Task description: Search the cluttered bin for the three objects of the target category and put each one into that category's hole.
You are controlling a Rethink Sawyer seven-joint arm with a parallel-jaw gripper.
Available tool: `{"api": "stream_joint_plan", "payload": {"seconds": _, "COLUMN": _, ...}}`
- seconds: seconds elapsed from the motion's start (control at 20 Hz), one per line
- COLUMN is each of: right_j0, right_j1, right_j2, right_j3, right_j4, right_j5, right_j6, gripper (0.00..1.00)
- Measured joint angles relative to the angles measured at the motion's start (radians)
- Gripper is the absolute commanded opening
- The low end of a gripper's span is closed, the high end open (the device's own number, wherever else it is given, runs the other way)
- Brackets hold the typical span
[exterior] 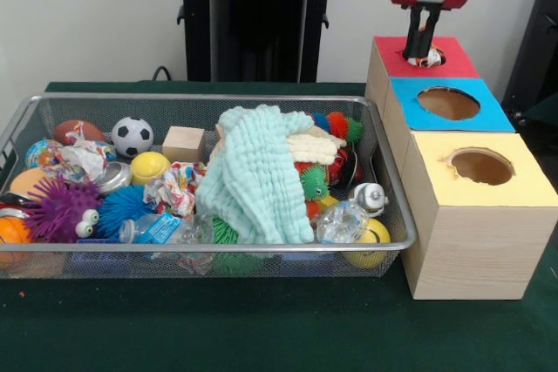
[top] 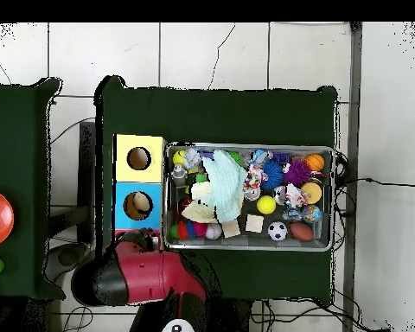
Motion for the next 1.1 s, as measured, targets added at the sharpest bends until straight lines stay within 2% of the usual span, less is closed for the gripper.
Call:
{"api": "stream_joint_plan", "payload": {"seconds": 0.45, "right_j0": 0.015, "right_j1": 0.078, "right_j2": -0.002, "right_j3": 0.002, "right_j4": 0.000, "right_j5": -0.103, "right_j6": 0.000, "gripper": 0.00}}
{"api": "stream_joint_plan", "payload": {"seconds": 1.1, "right_j0": 0.020, "right_j1": 0.069, "right_j2": -0.006, "right_j3": 0.012, "right_j4": 0.000, "right_j5": -0.111, "right_j6": 0.000, "gripper": 0.00}}
